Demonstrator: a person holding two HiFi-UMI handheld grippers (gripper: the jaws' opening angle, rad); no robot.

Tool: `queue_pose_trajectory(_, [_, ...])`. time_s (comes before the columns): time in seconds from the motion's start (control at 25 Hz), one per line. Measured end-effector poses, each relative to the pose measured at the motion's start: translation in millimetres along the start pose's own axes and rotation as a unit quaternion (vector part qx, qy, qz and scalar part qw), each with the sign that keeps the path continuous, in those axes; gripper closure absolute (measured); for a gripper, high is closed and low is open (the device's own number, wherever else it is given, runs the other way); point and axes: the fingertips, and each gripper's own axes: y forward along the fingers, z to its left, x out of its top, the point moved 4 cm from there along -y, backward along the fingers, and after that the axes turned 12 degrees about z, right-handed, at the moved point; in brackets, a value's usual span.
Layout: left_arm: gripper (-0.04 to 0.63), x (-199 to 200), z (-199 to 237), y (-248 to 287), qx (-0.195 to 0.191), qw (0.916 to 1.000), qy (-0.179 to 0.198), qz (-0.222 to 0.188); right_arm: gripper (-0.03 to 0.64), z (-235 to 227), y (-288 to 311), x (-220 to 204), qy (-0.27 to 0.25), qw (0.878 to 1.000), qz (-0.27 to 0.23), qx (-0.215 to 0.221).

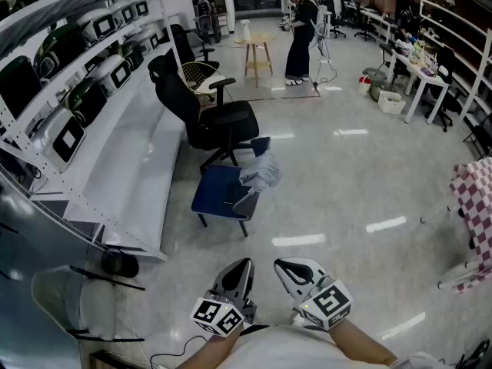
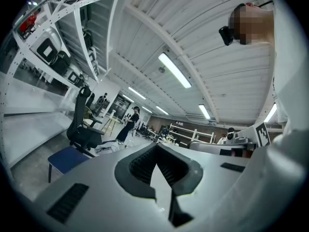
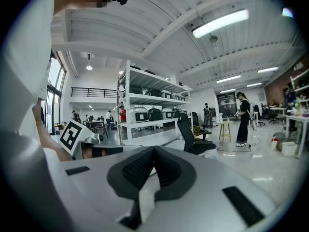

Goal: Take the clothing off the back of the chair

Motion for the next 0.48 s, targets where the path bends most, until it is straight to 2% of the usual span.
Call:
queue_pose_trajectory(0.16, [0.586,25,17,16,0.001,0.9995,0.015,-0.029,0.6,-16,21,21,-0.036,0.999,-0.012,-0.002])
queue_pose_trajectory(0.48, [0.586,21,20,17,0.001,0.9996,0.007,-0.028,0.6,-15,23,18,-0.036,0.999,-0.007,-0.002])
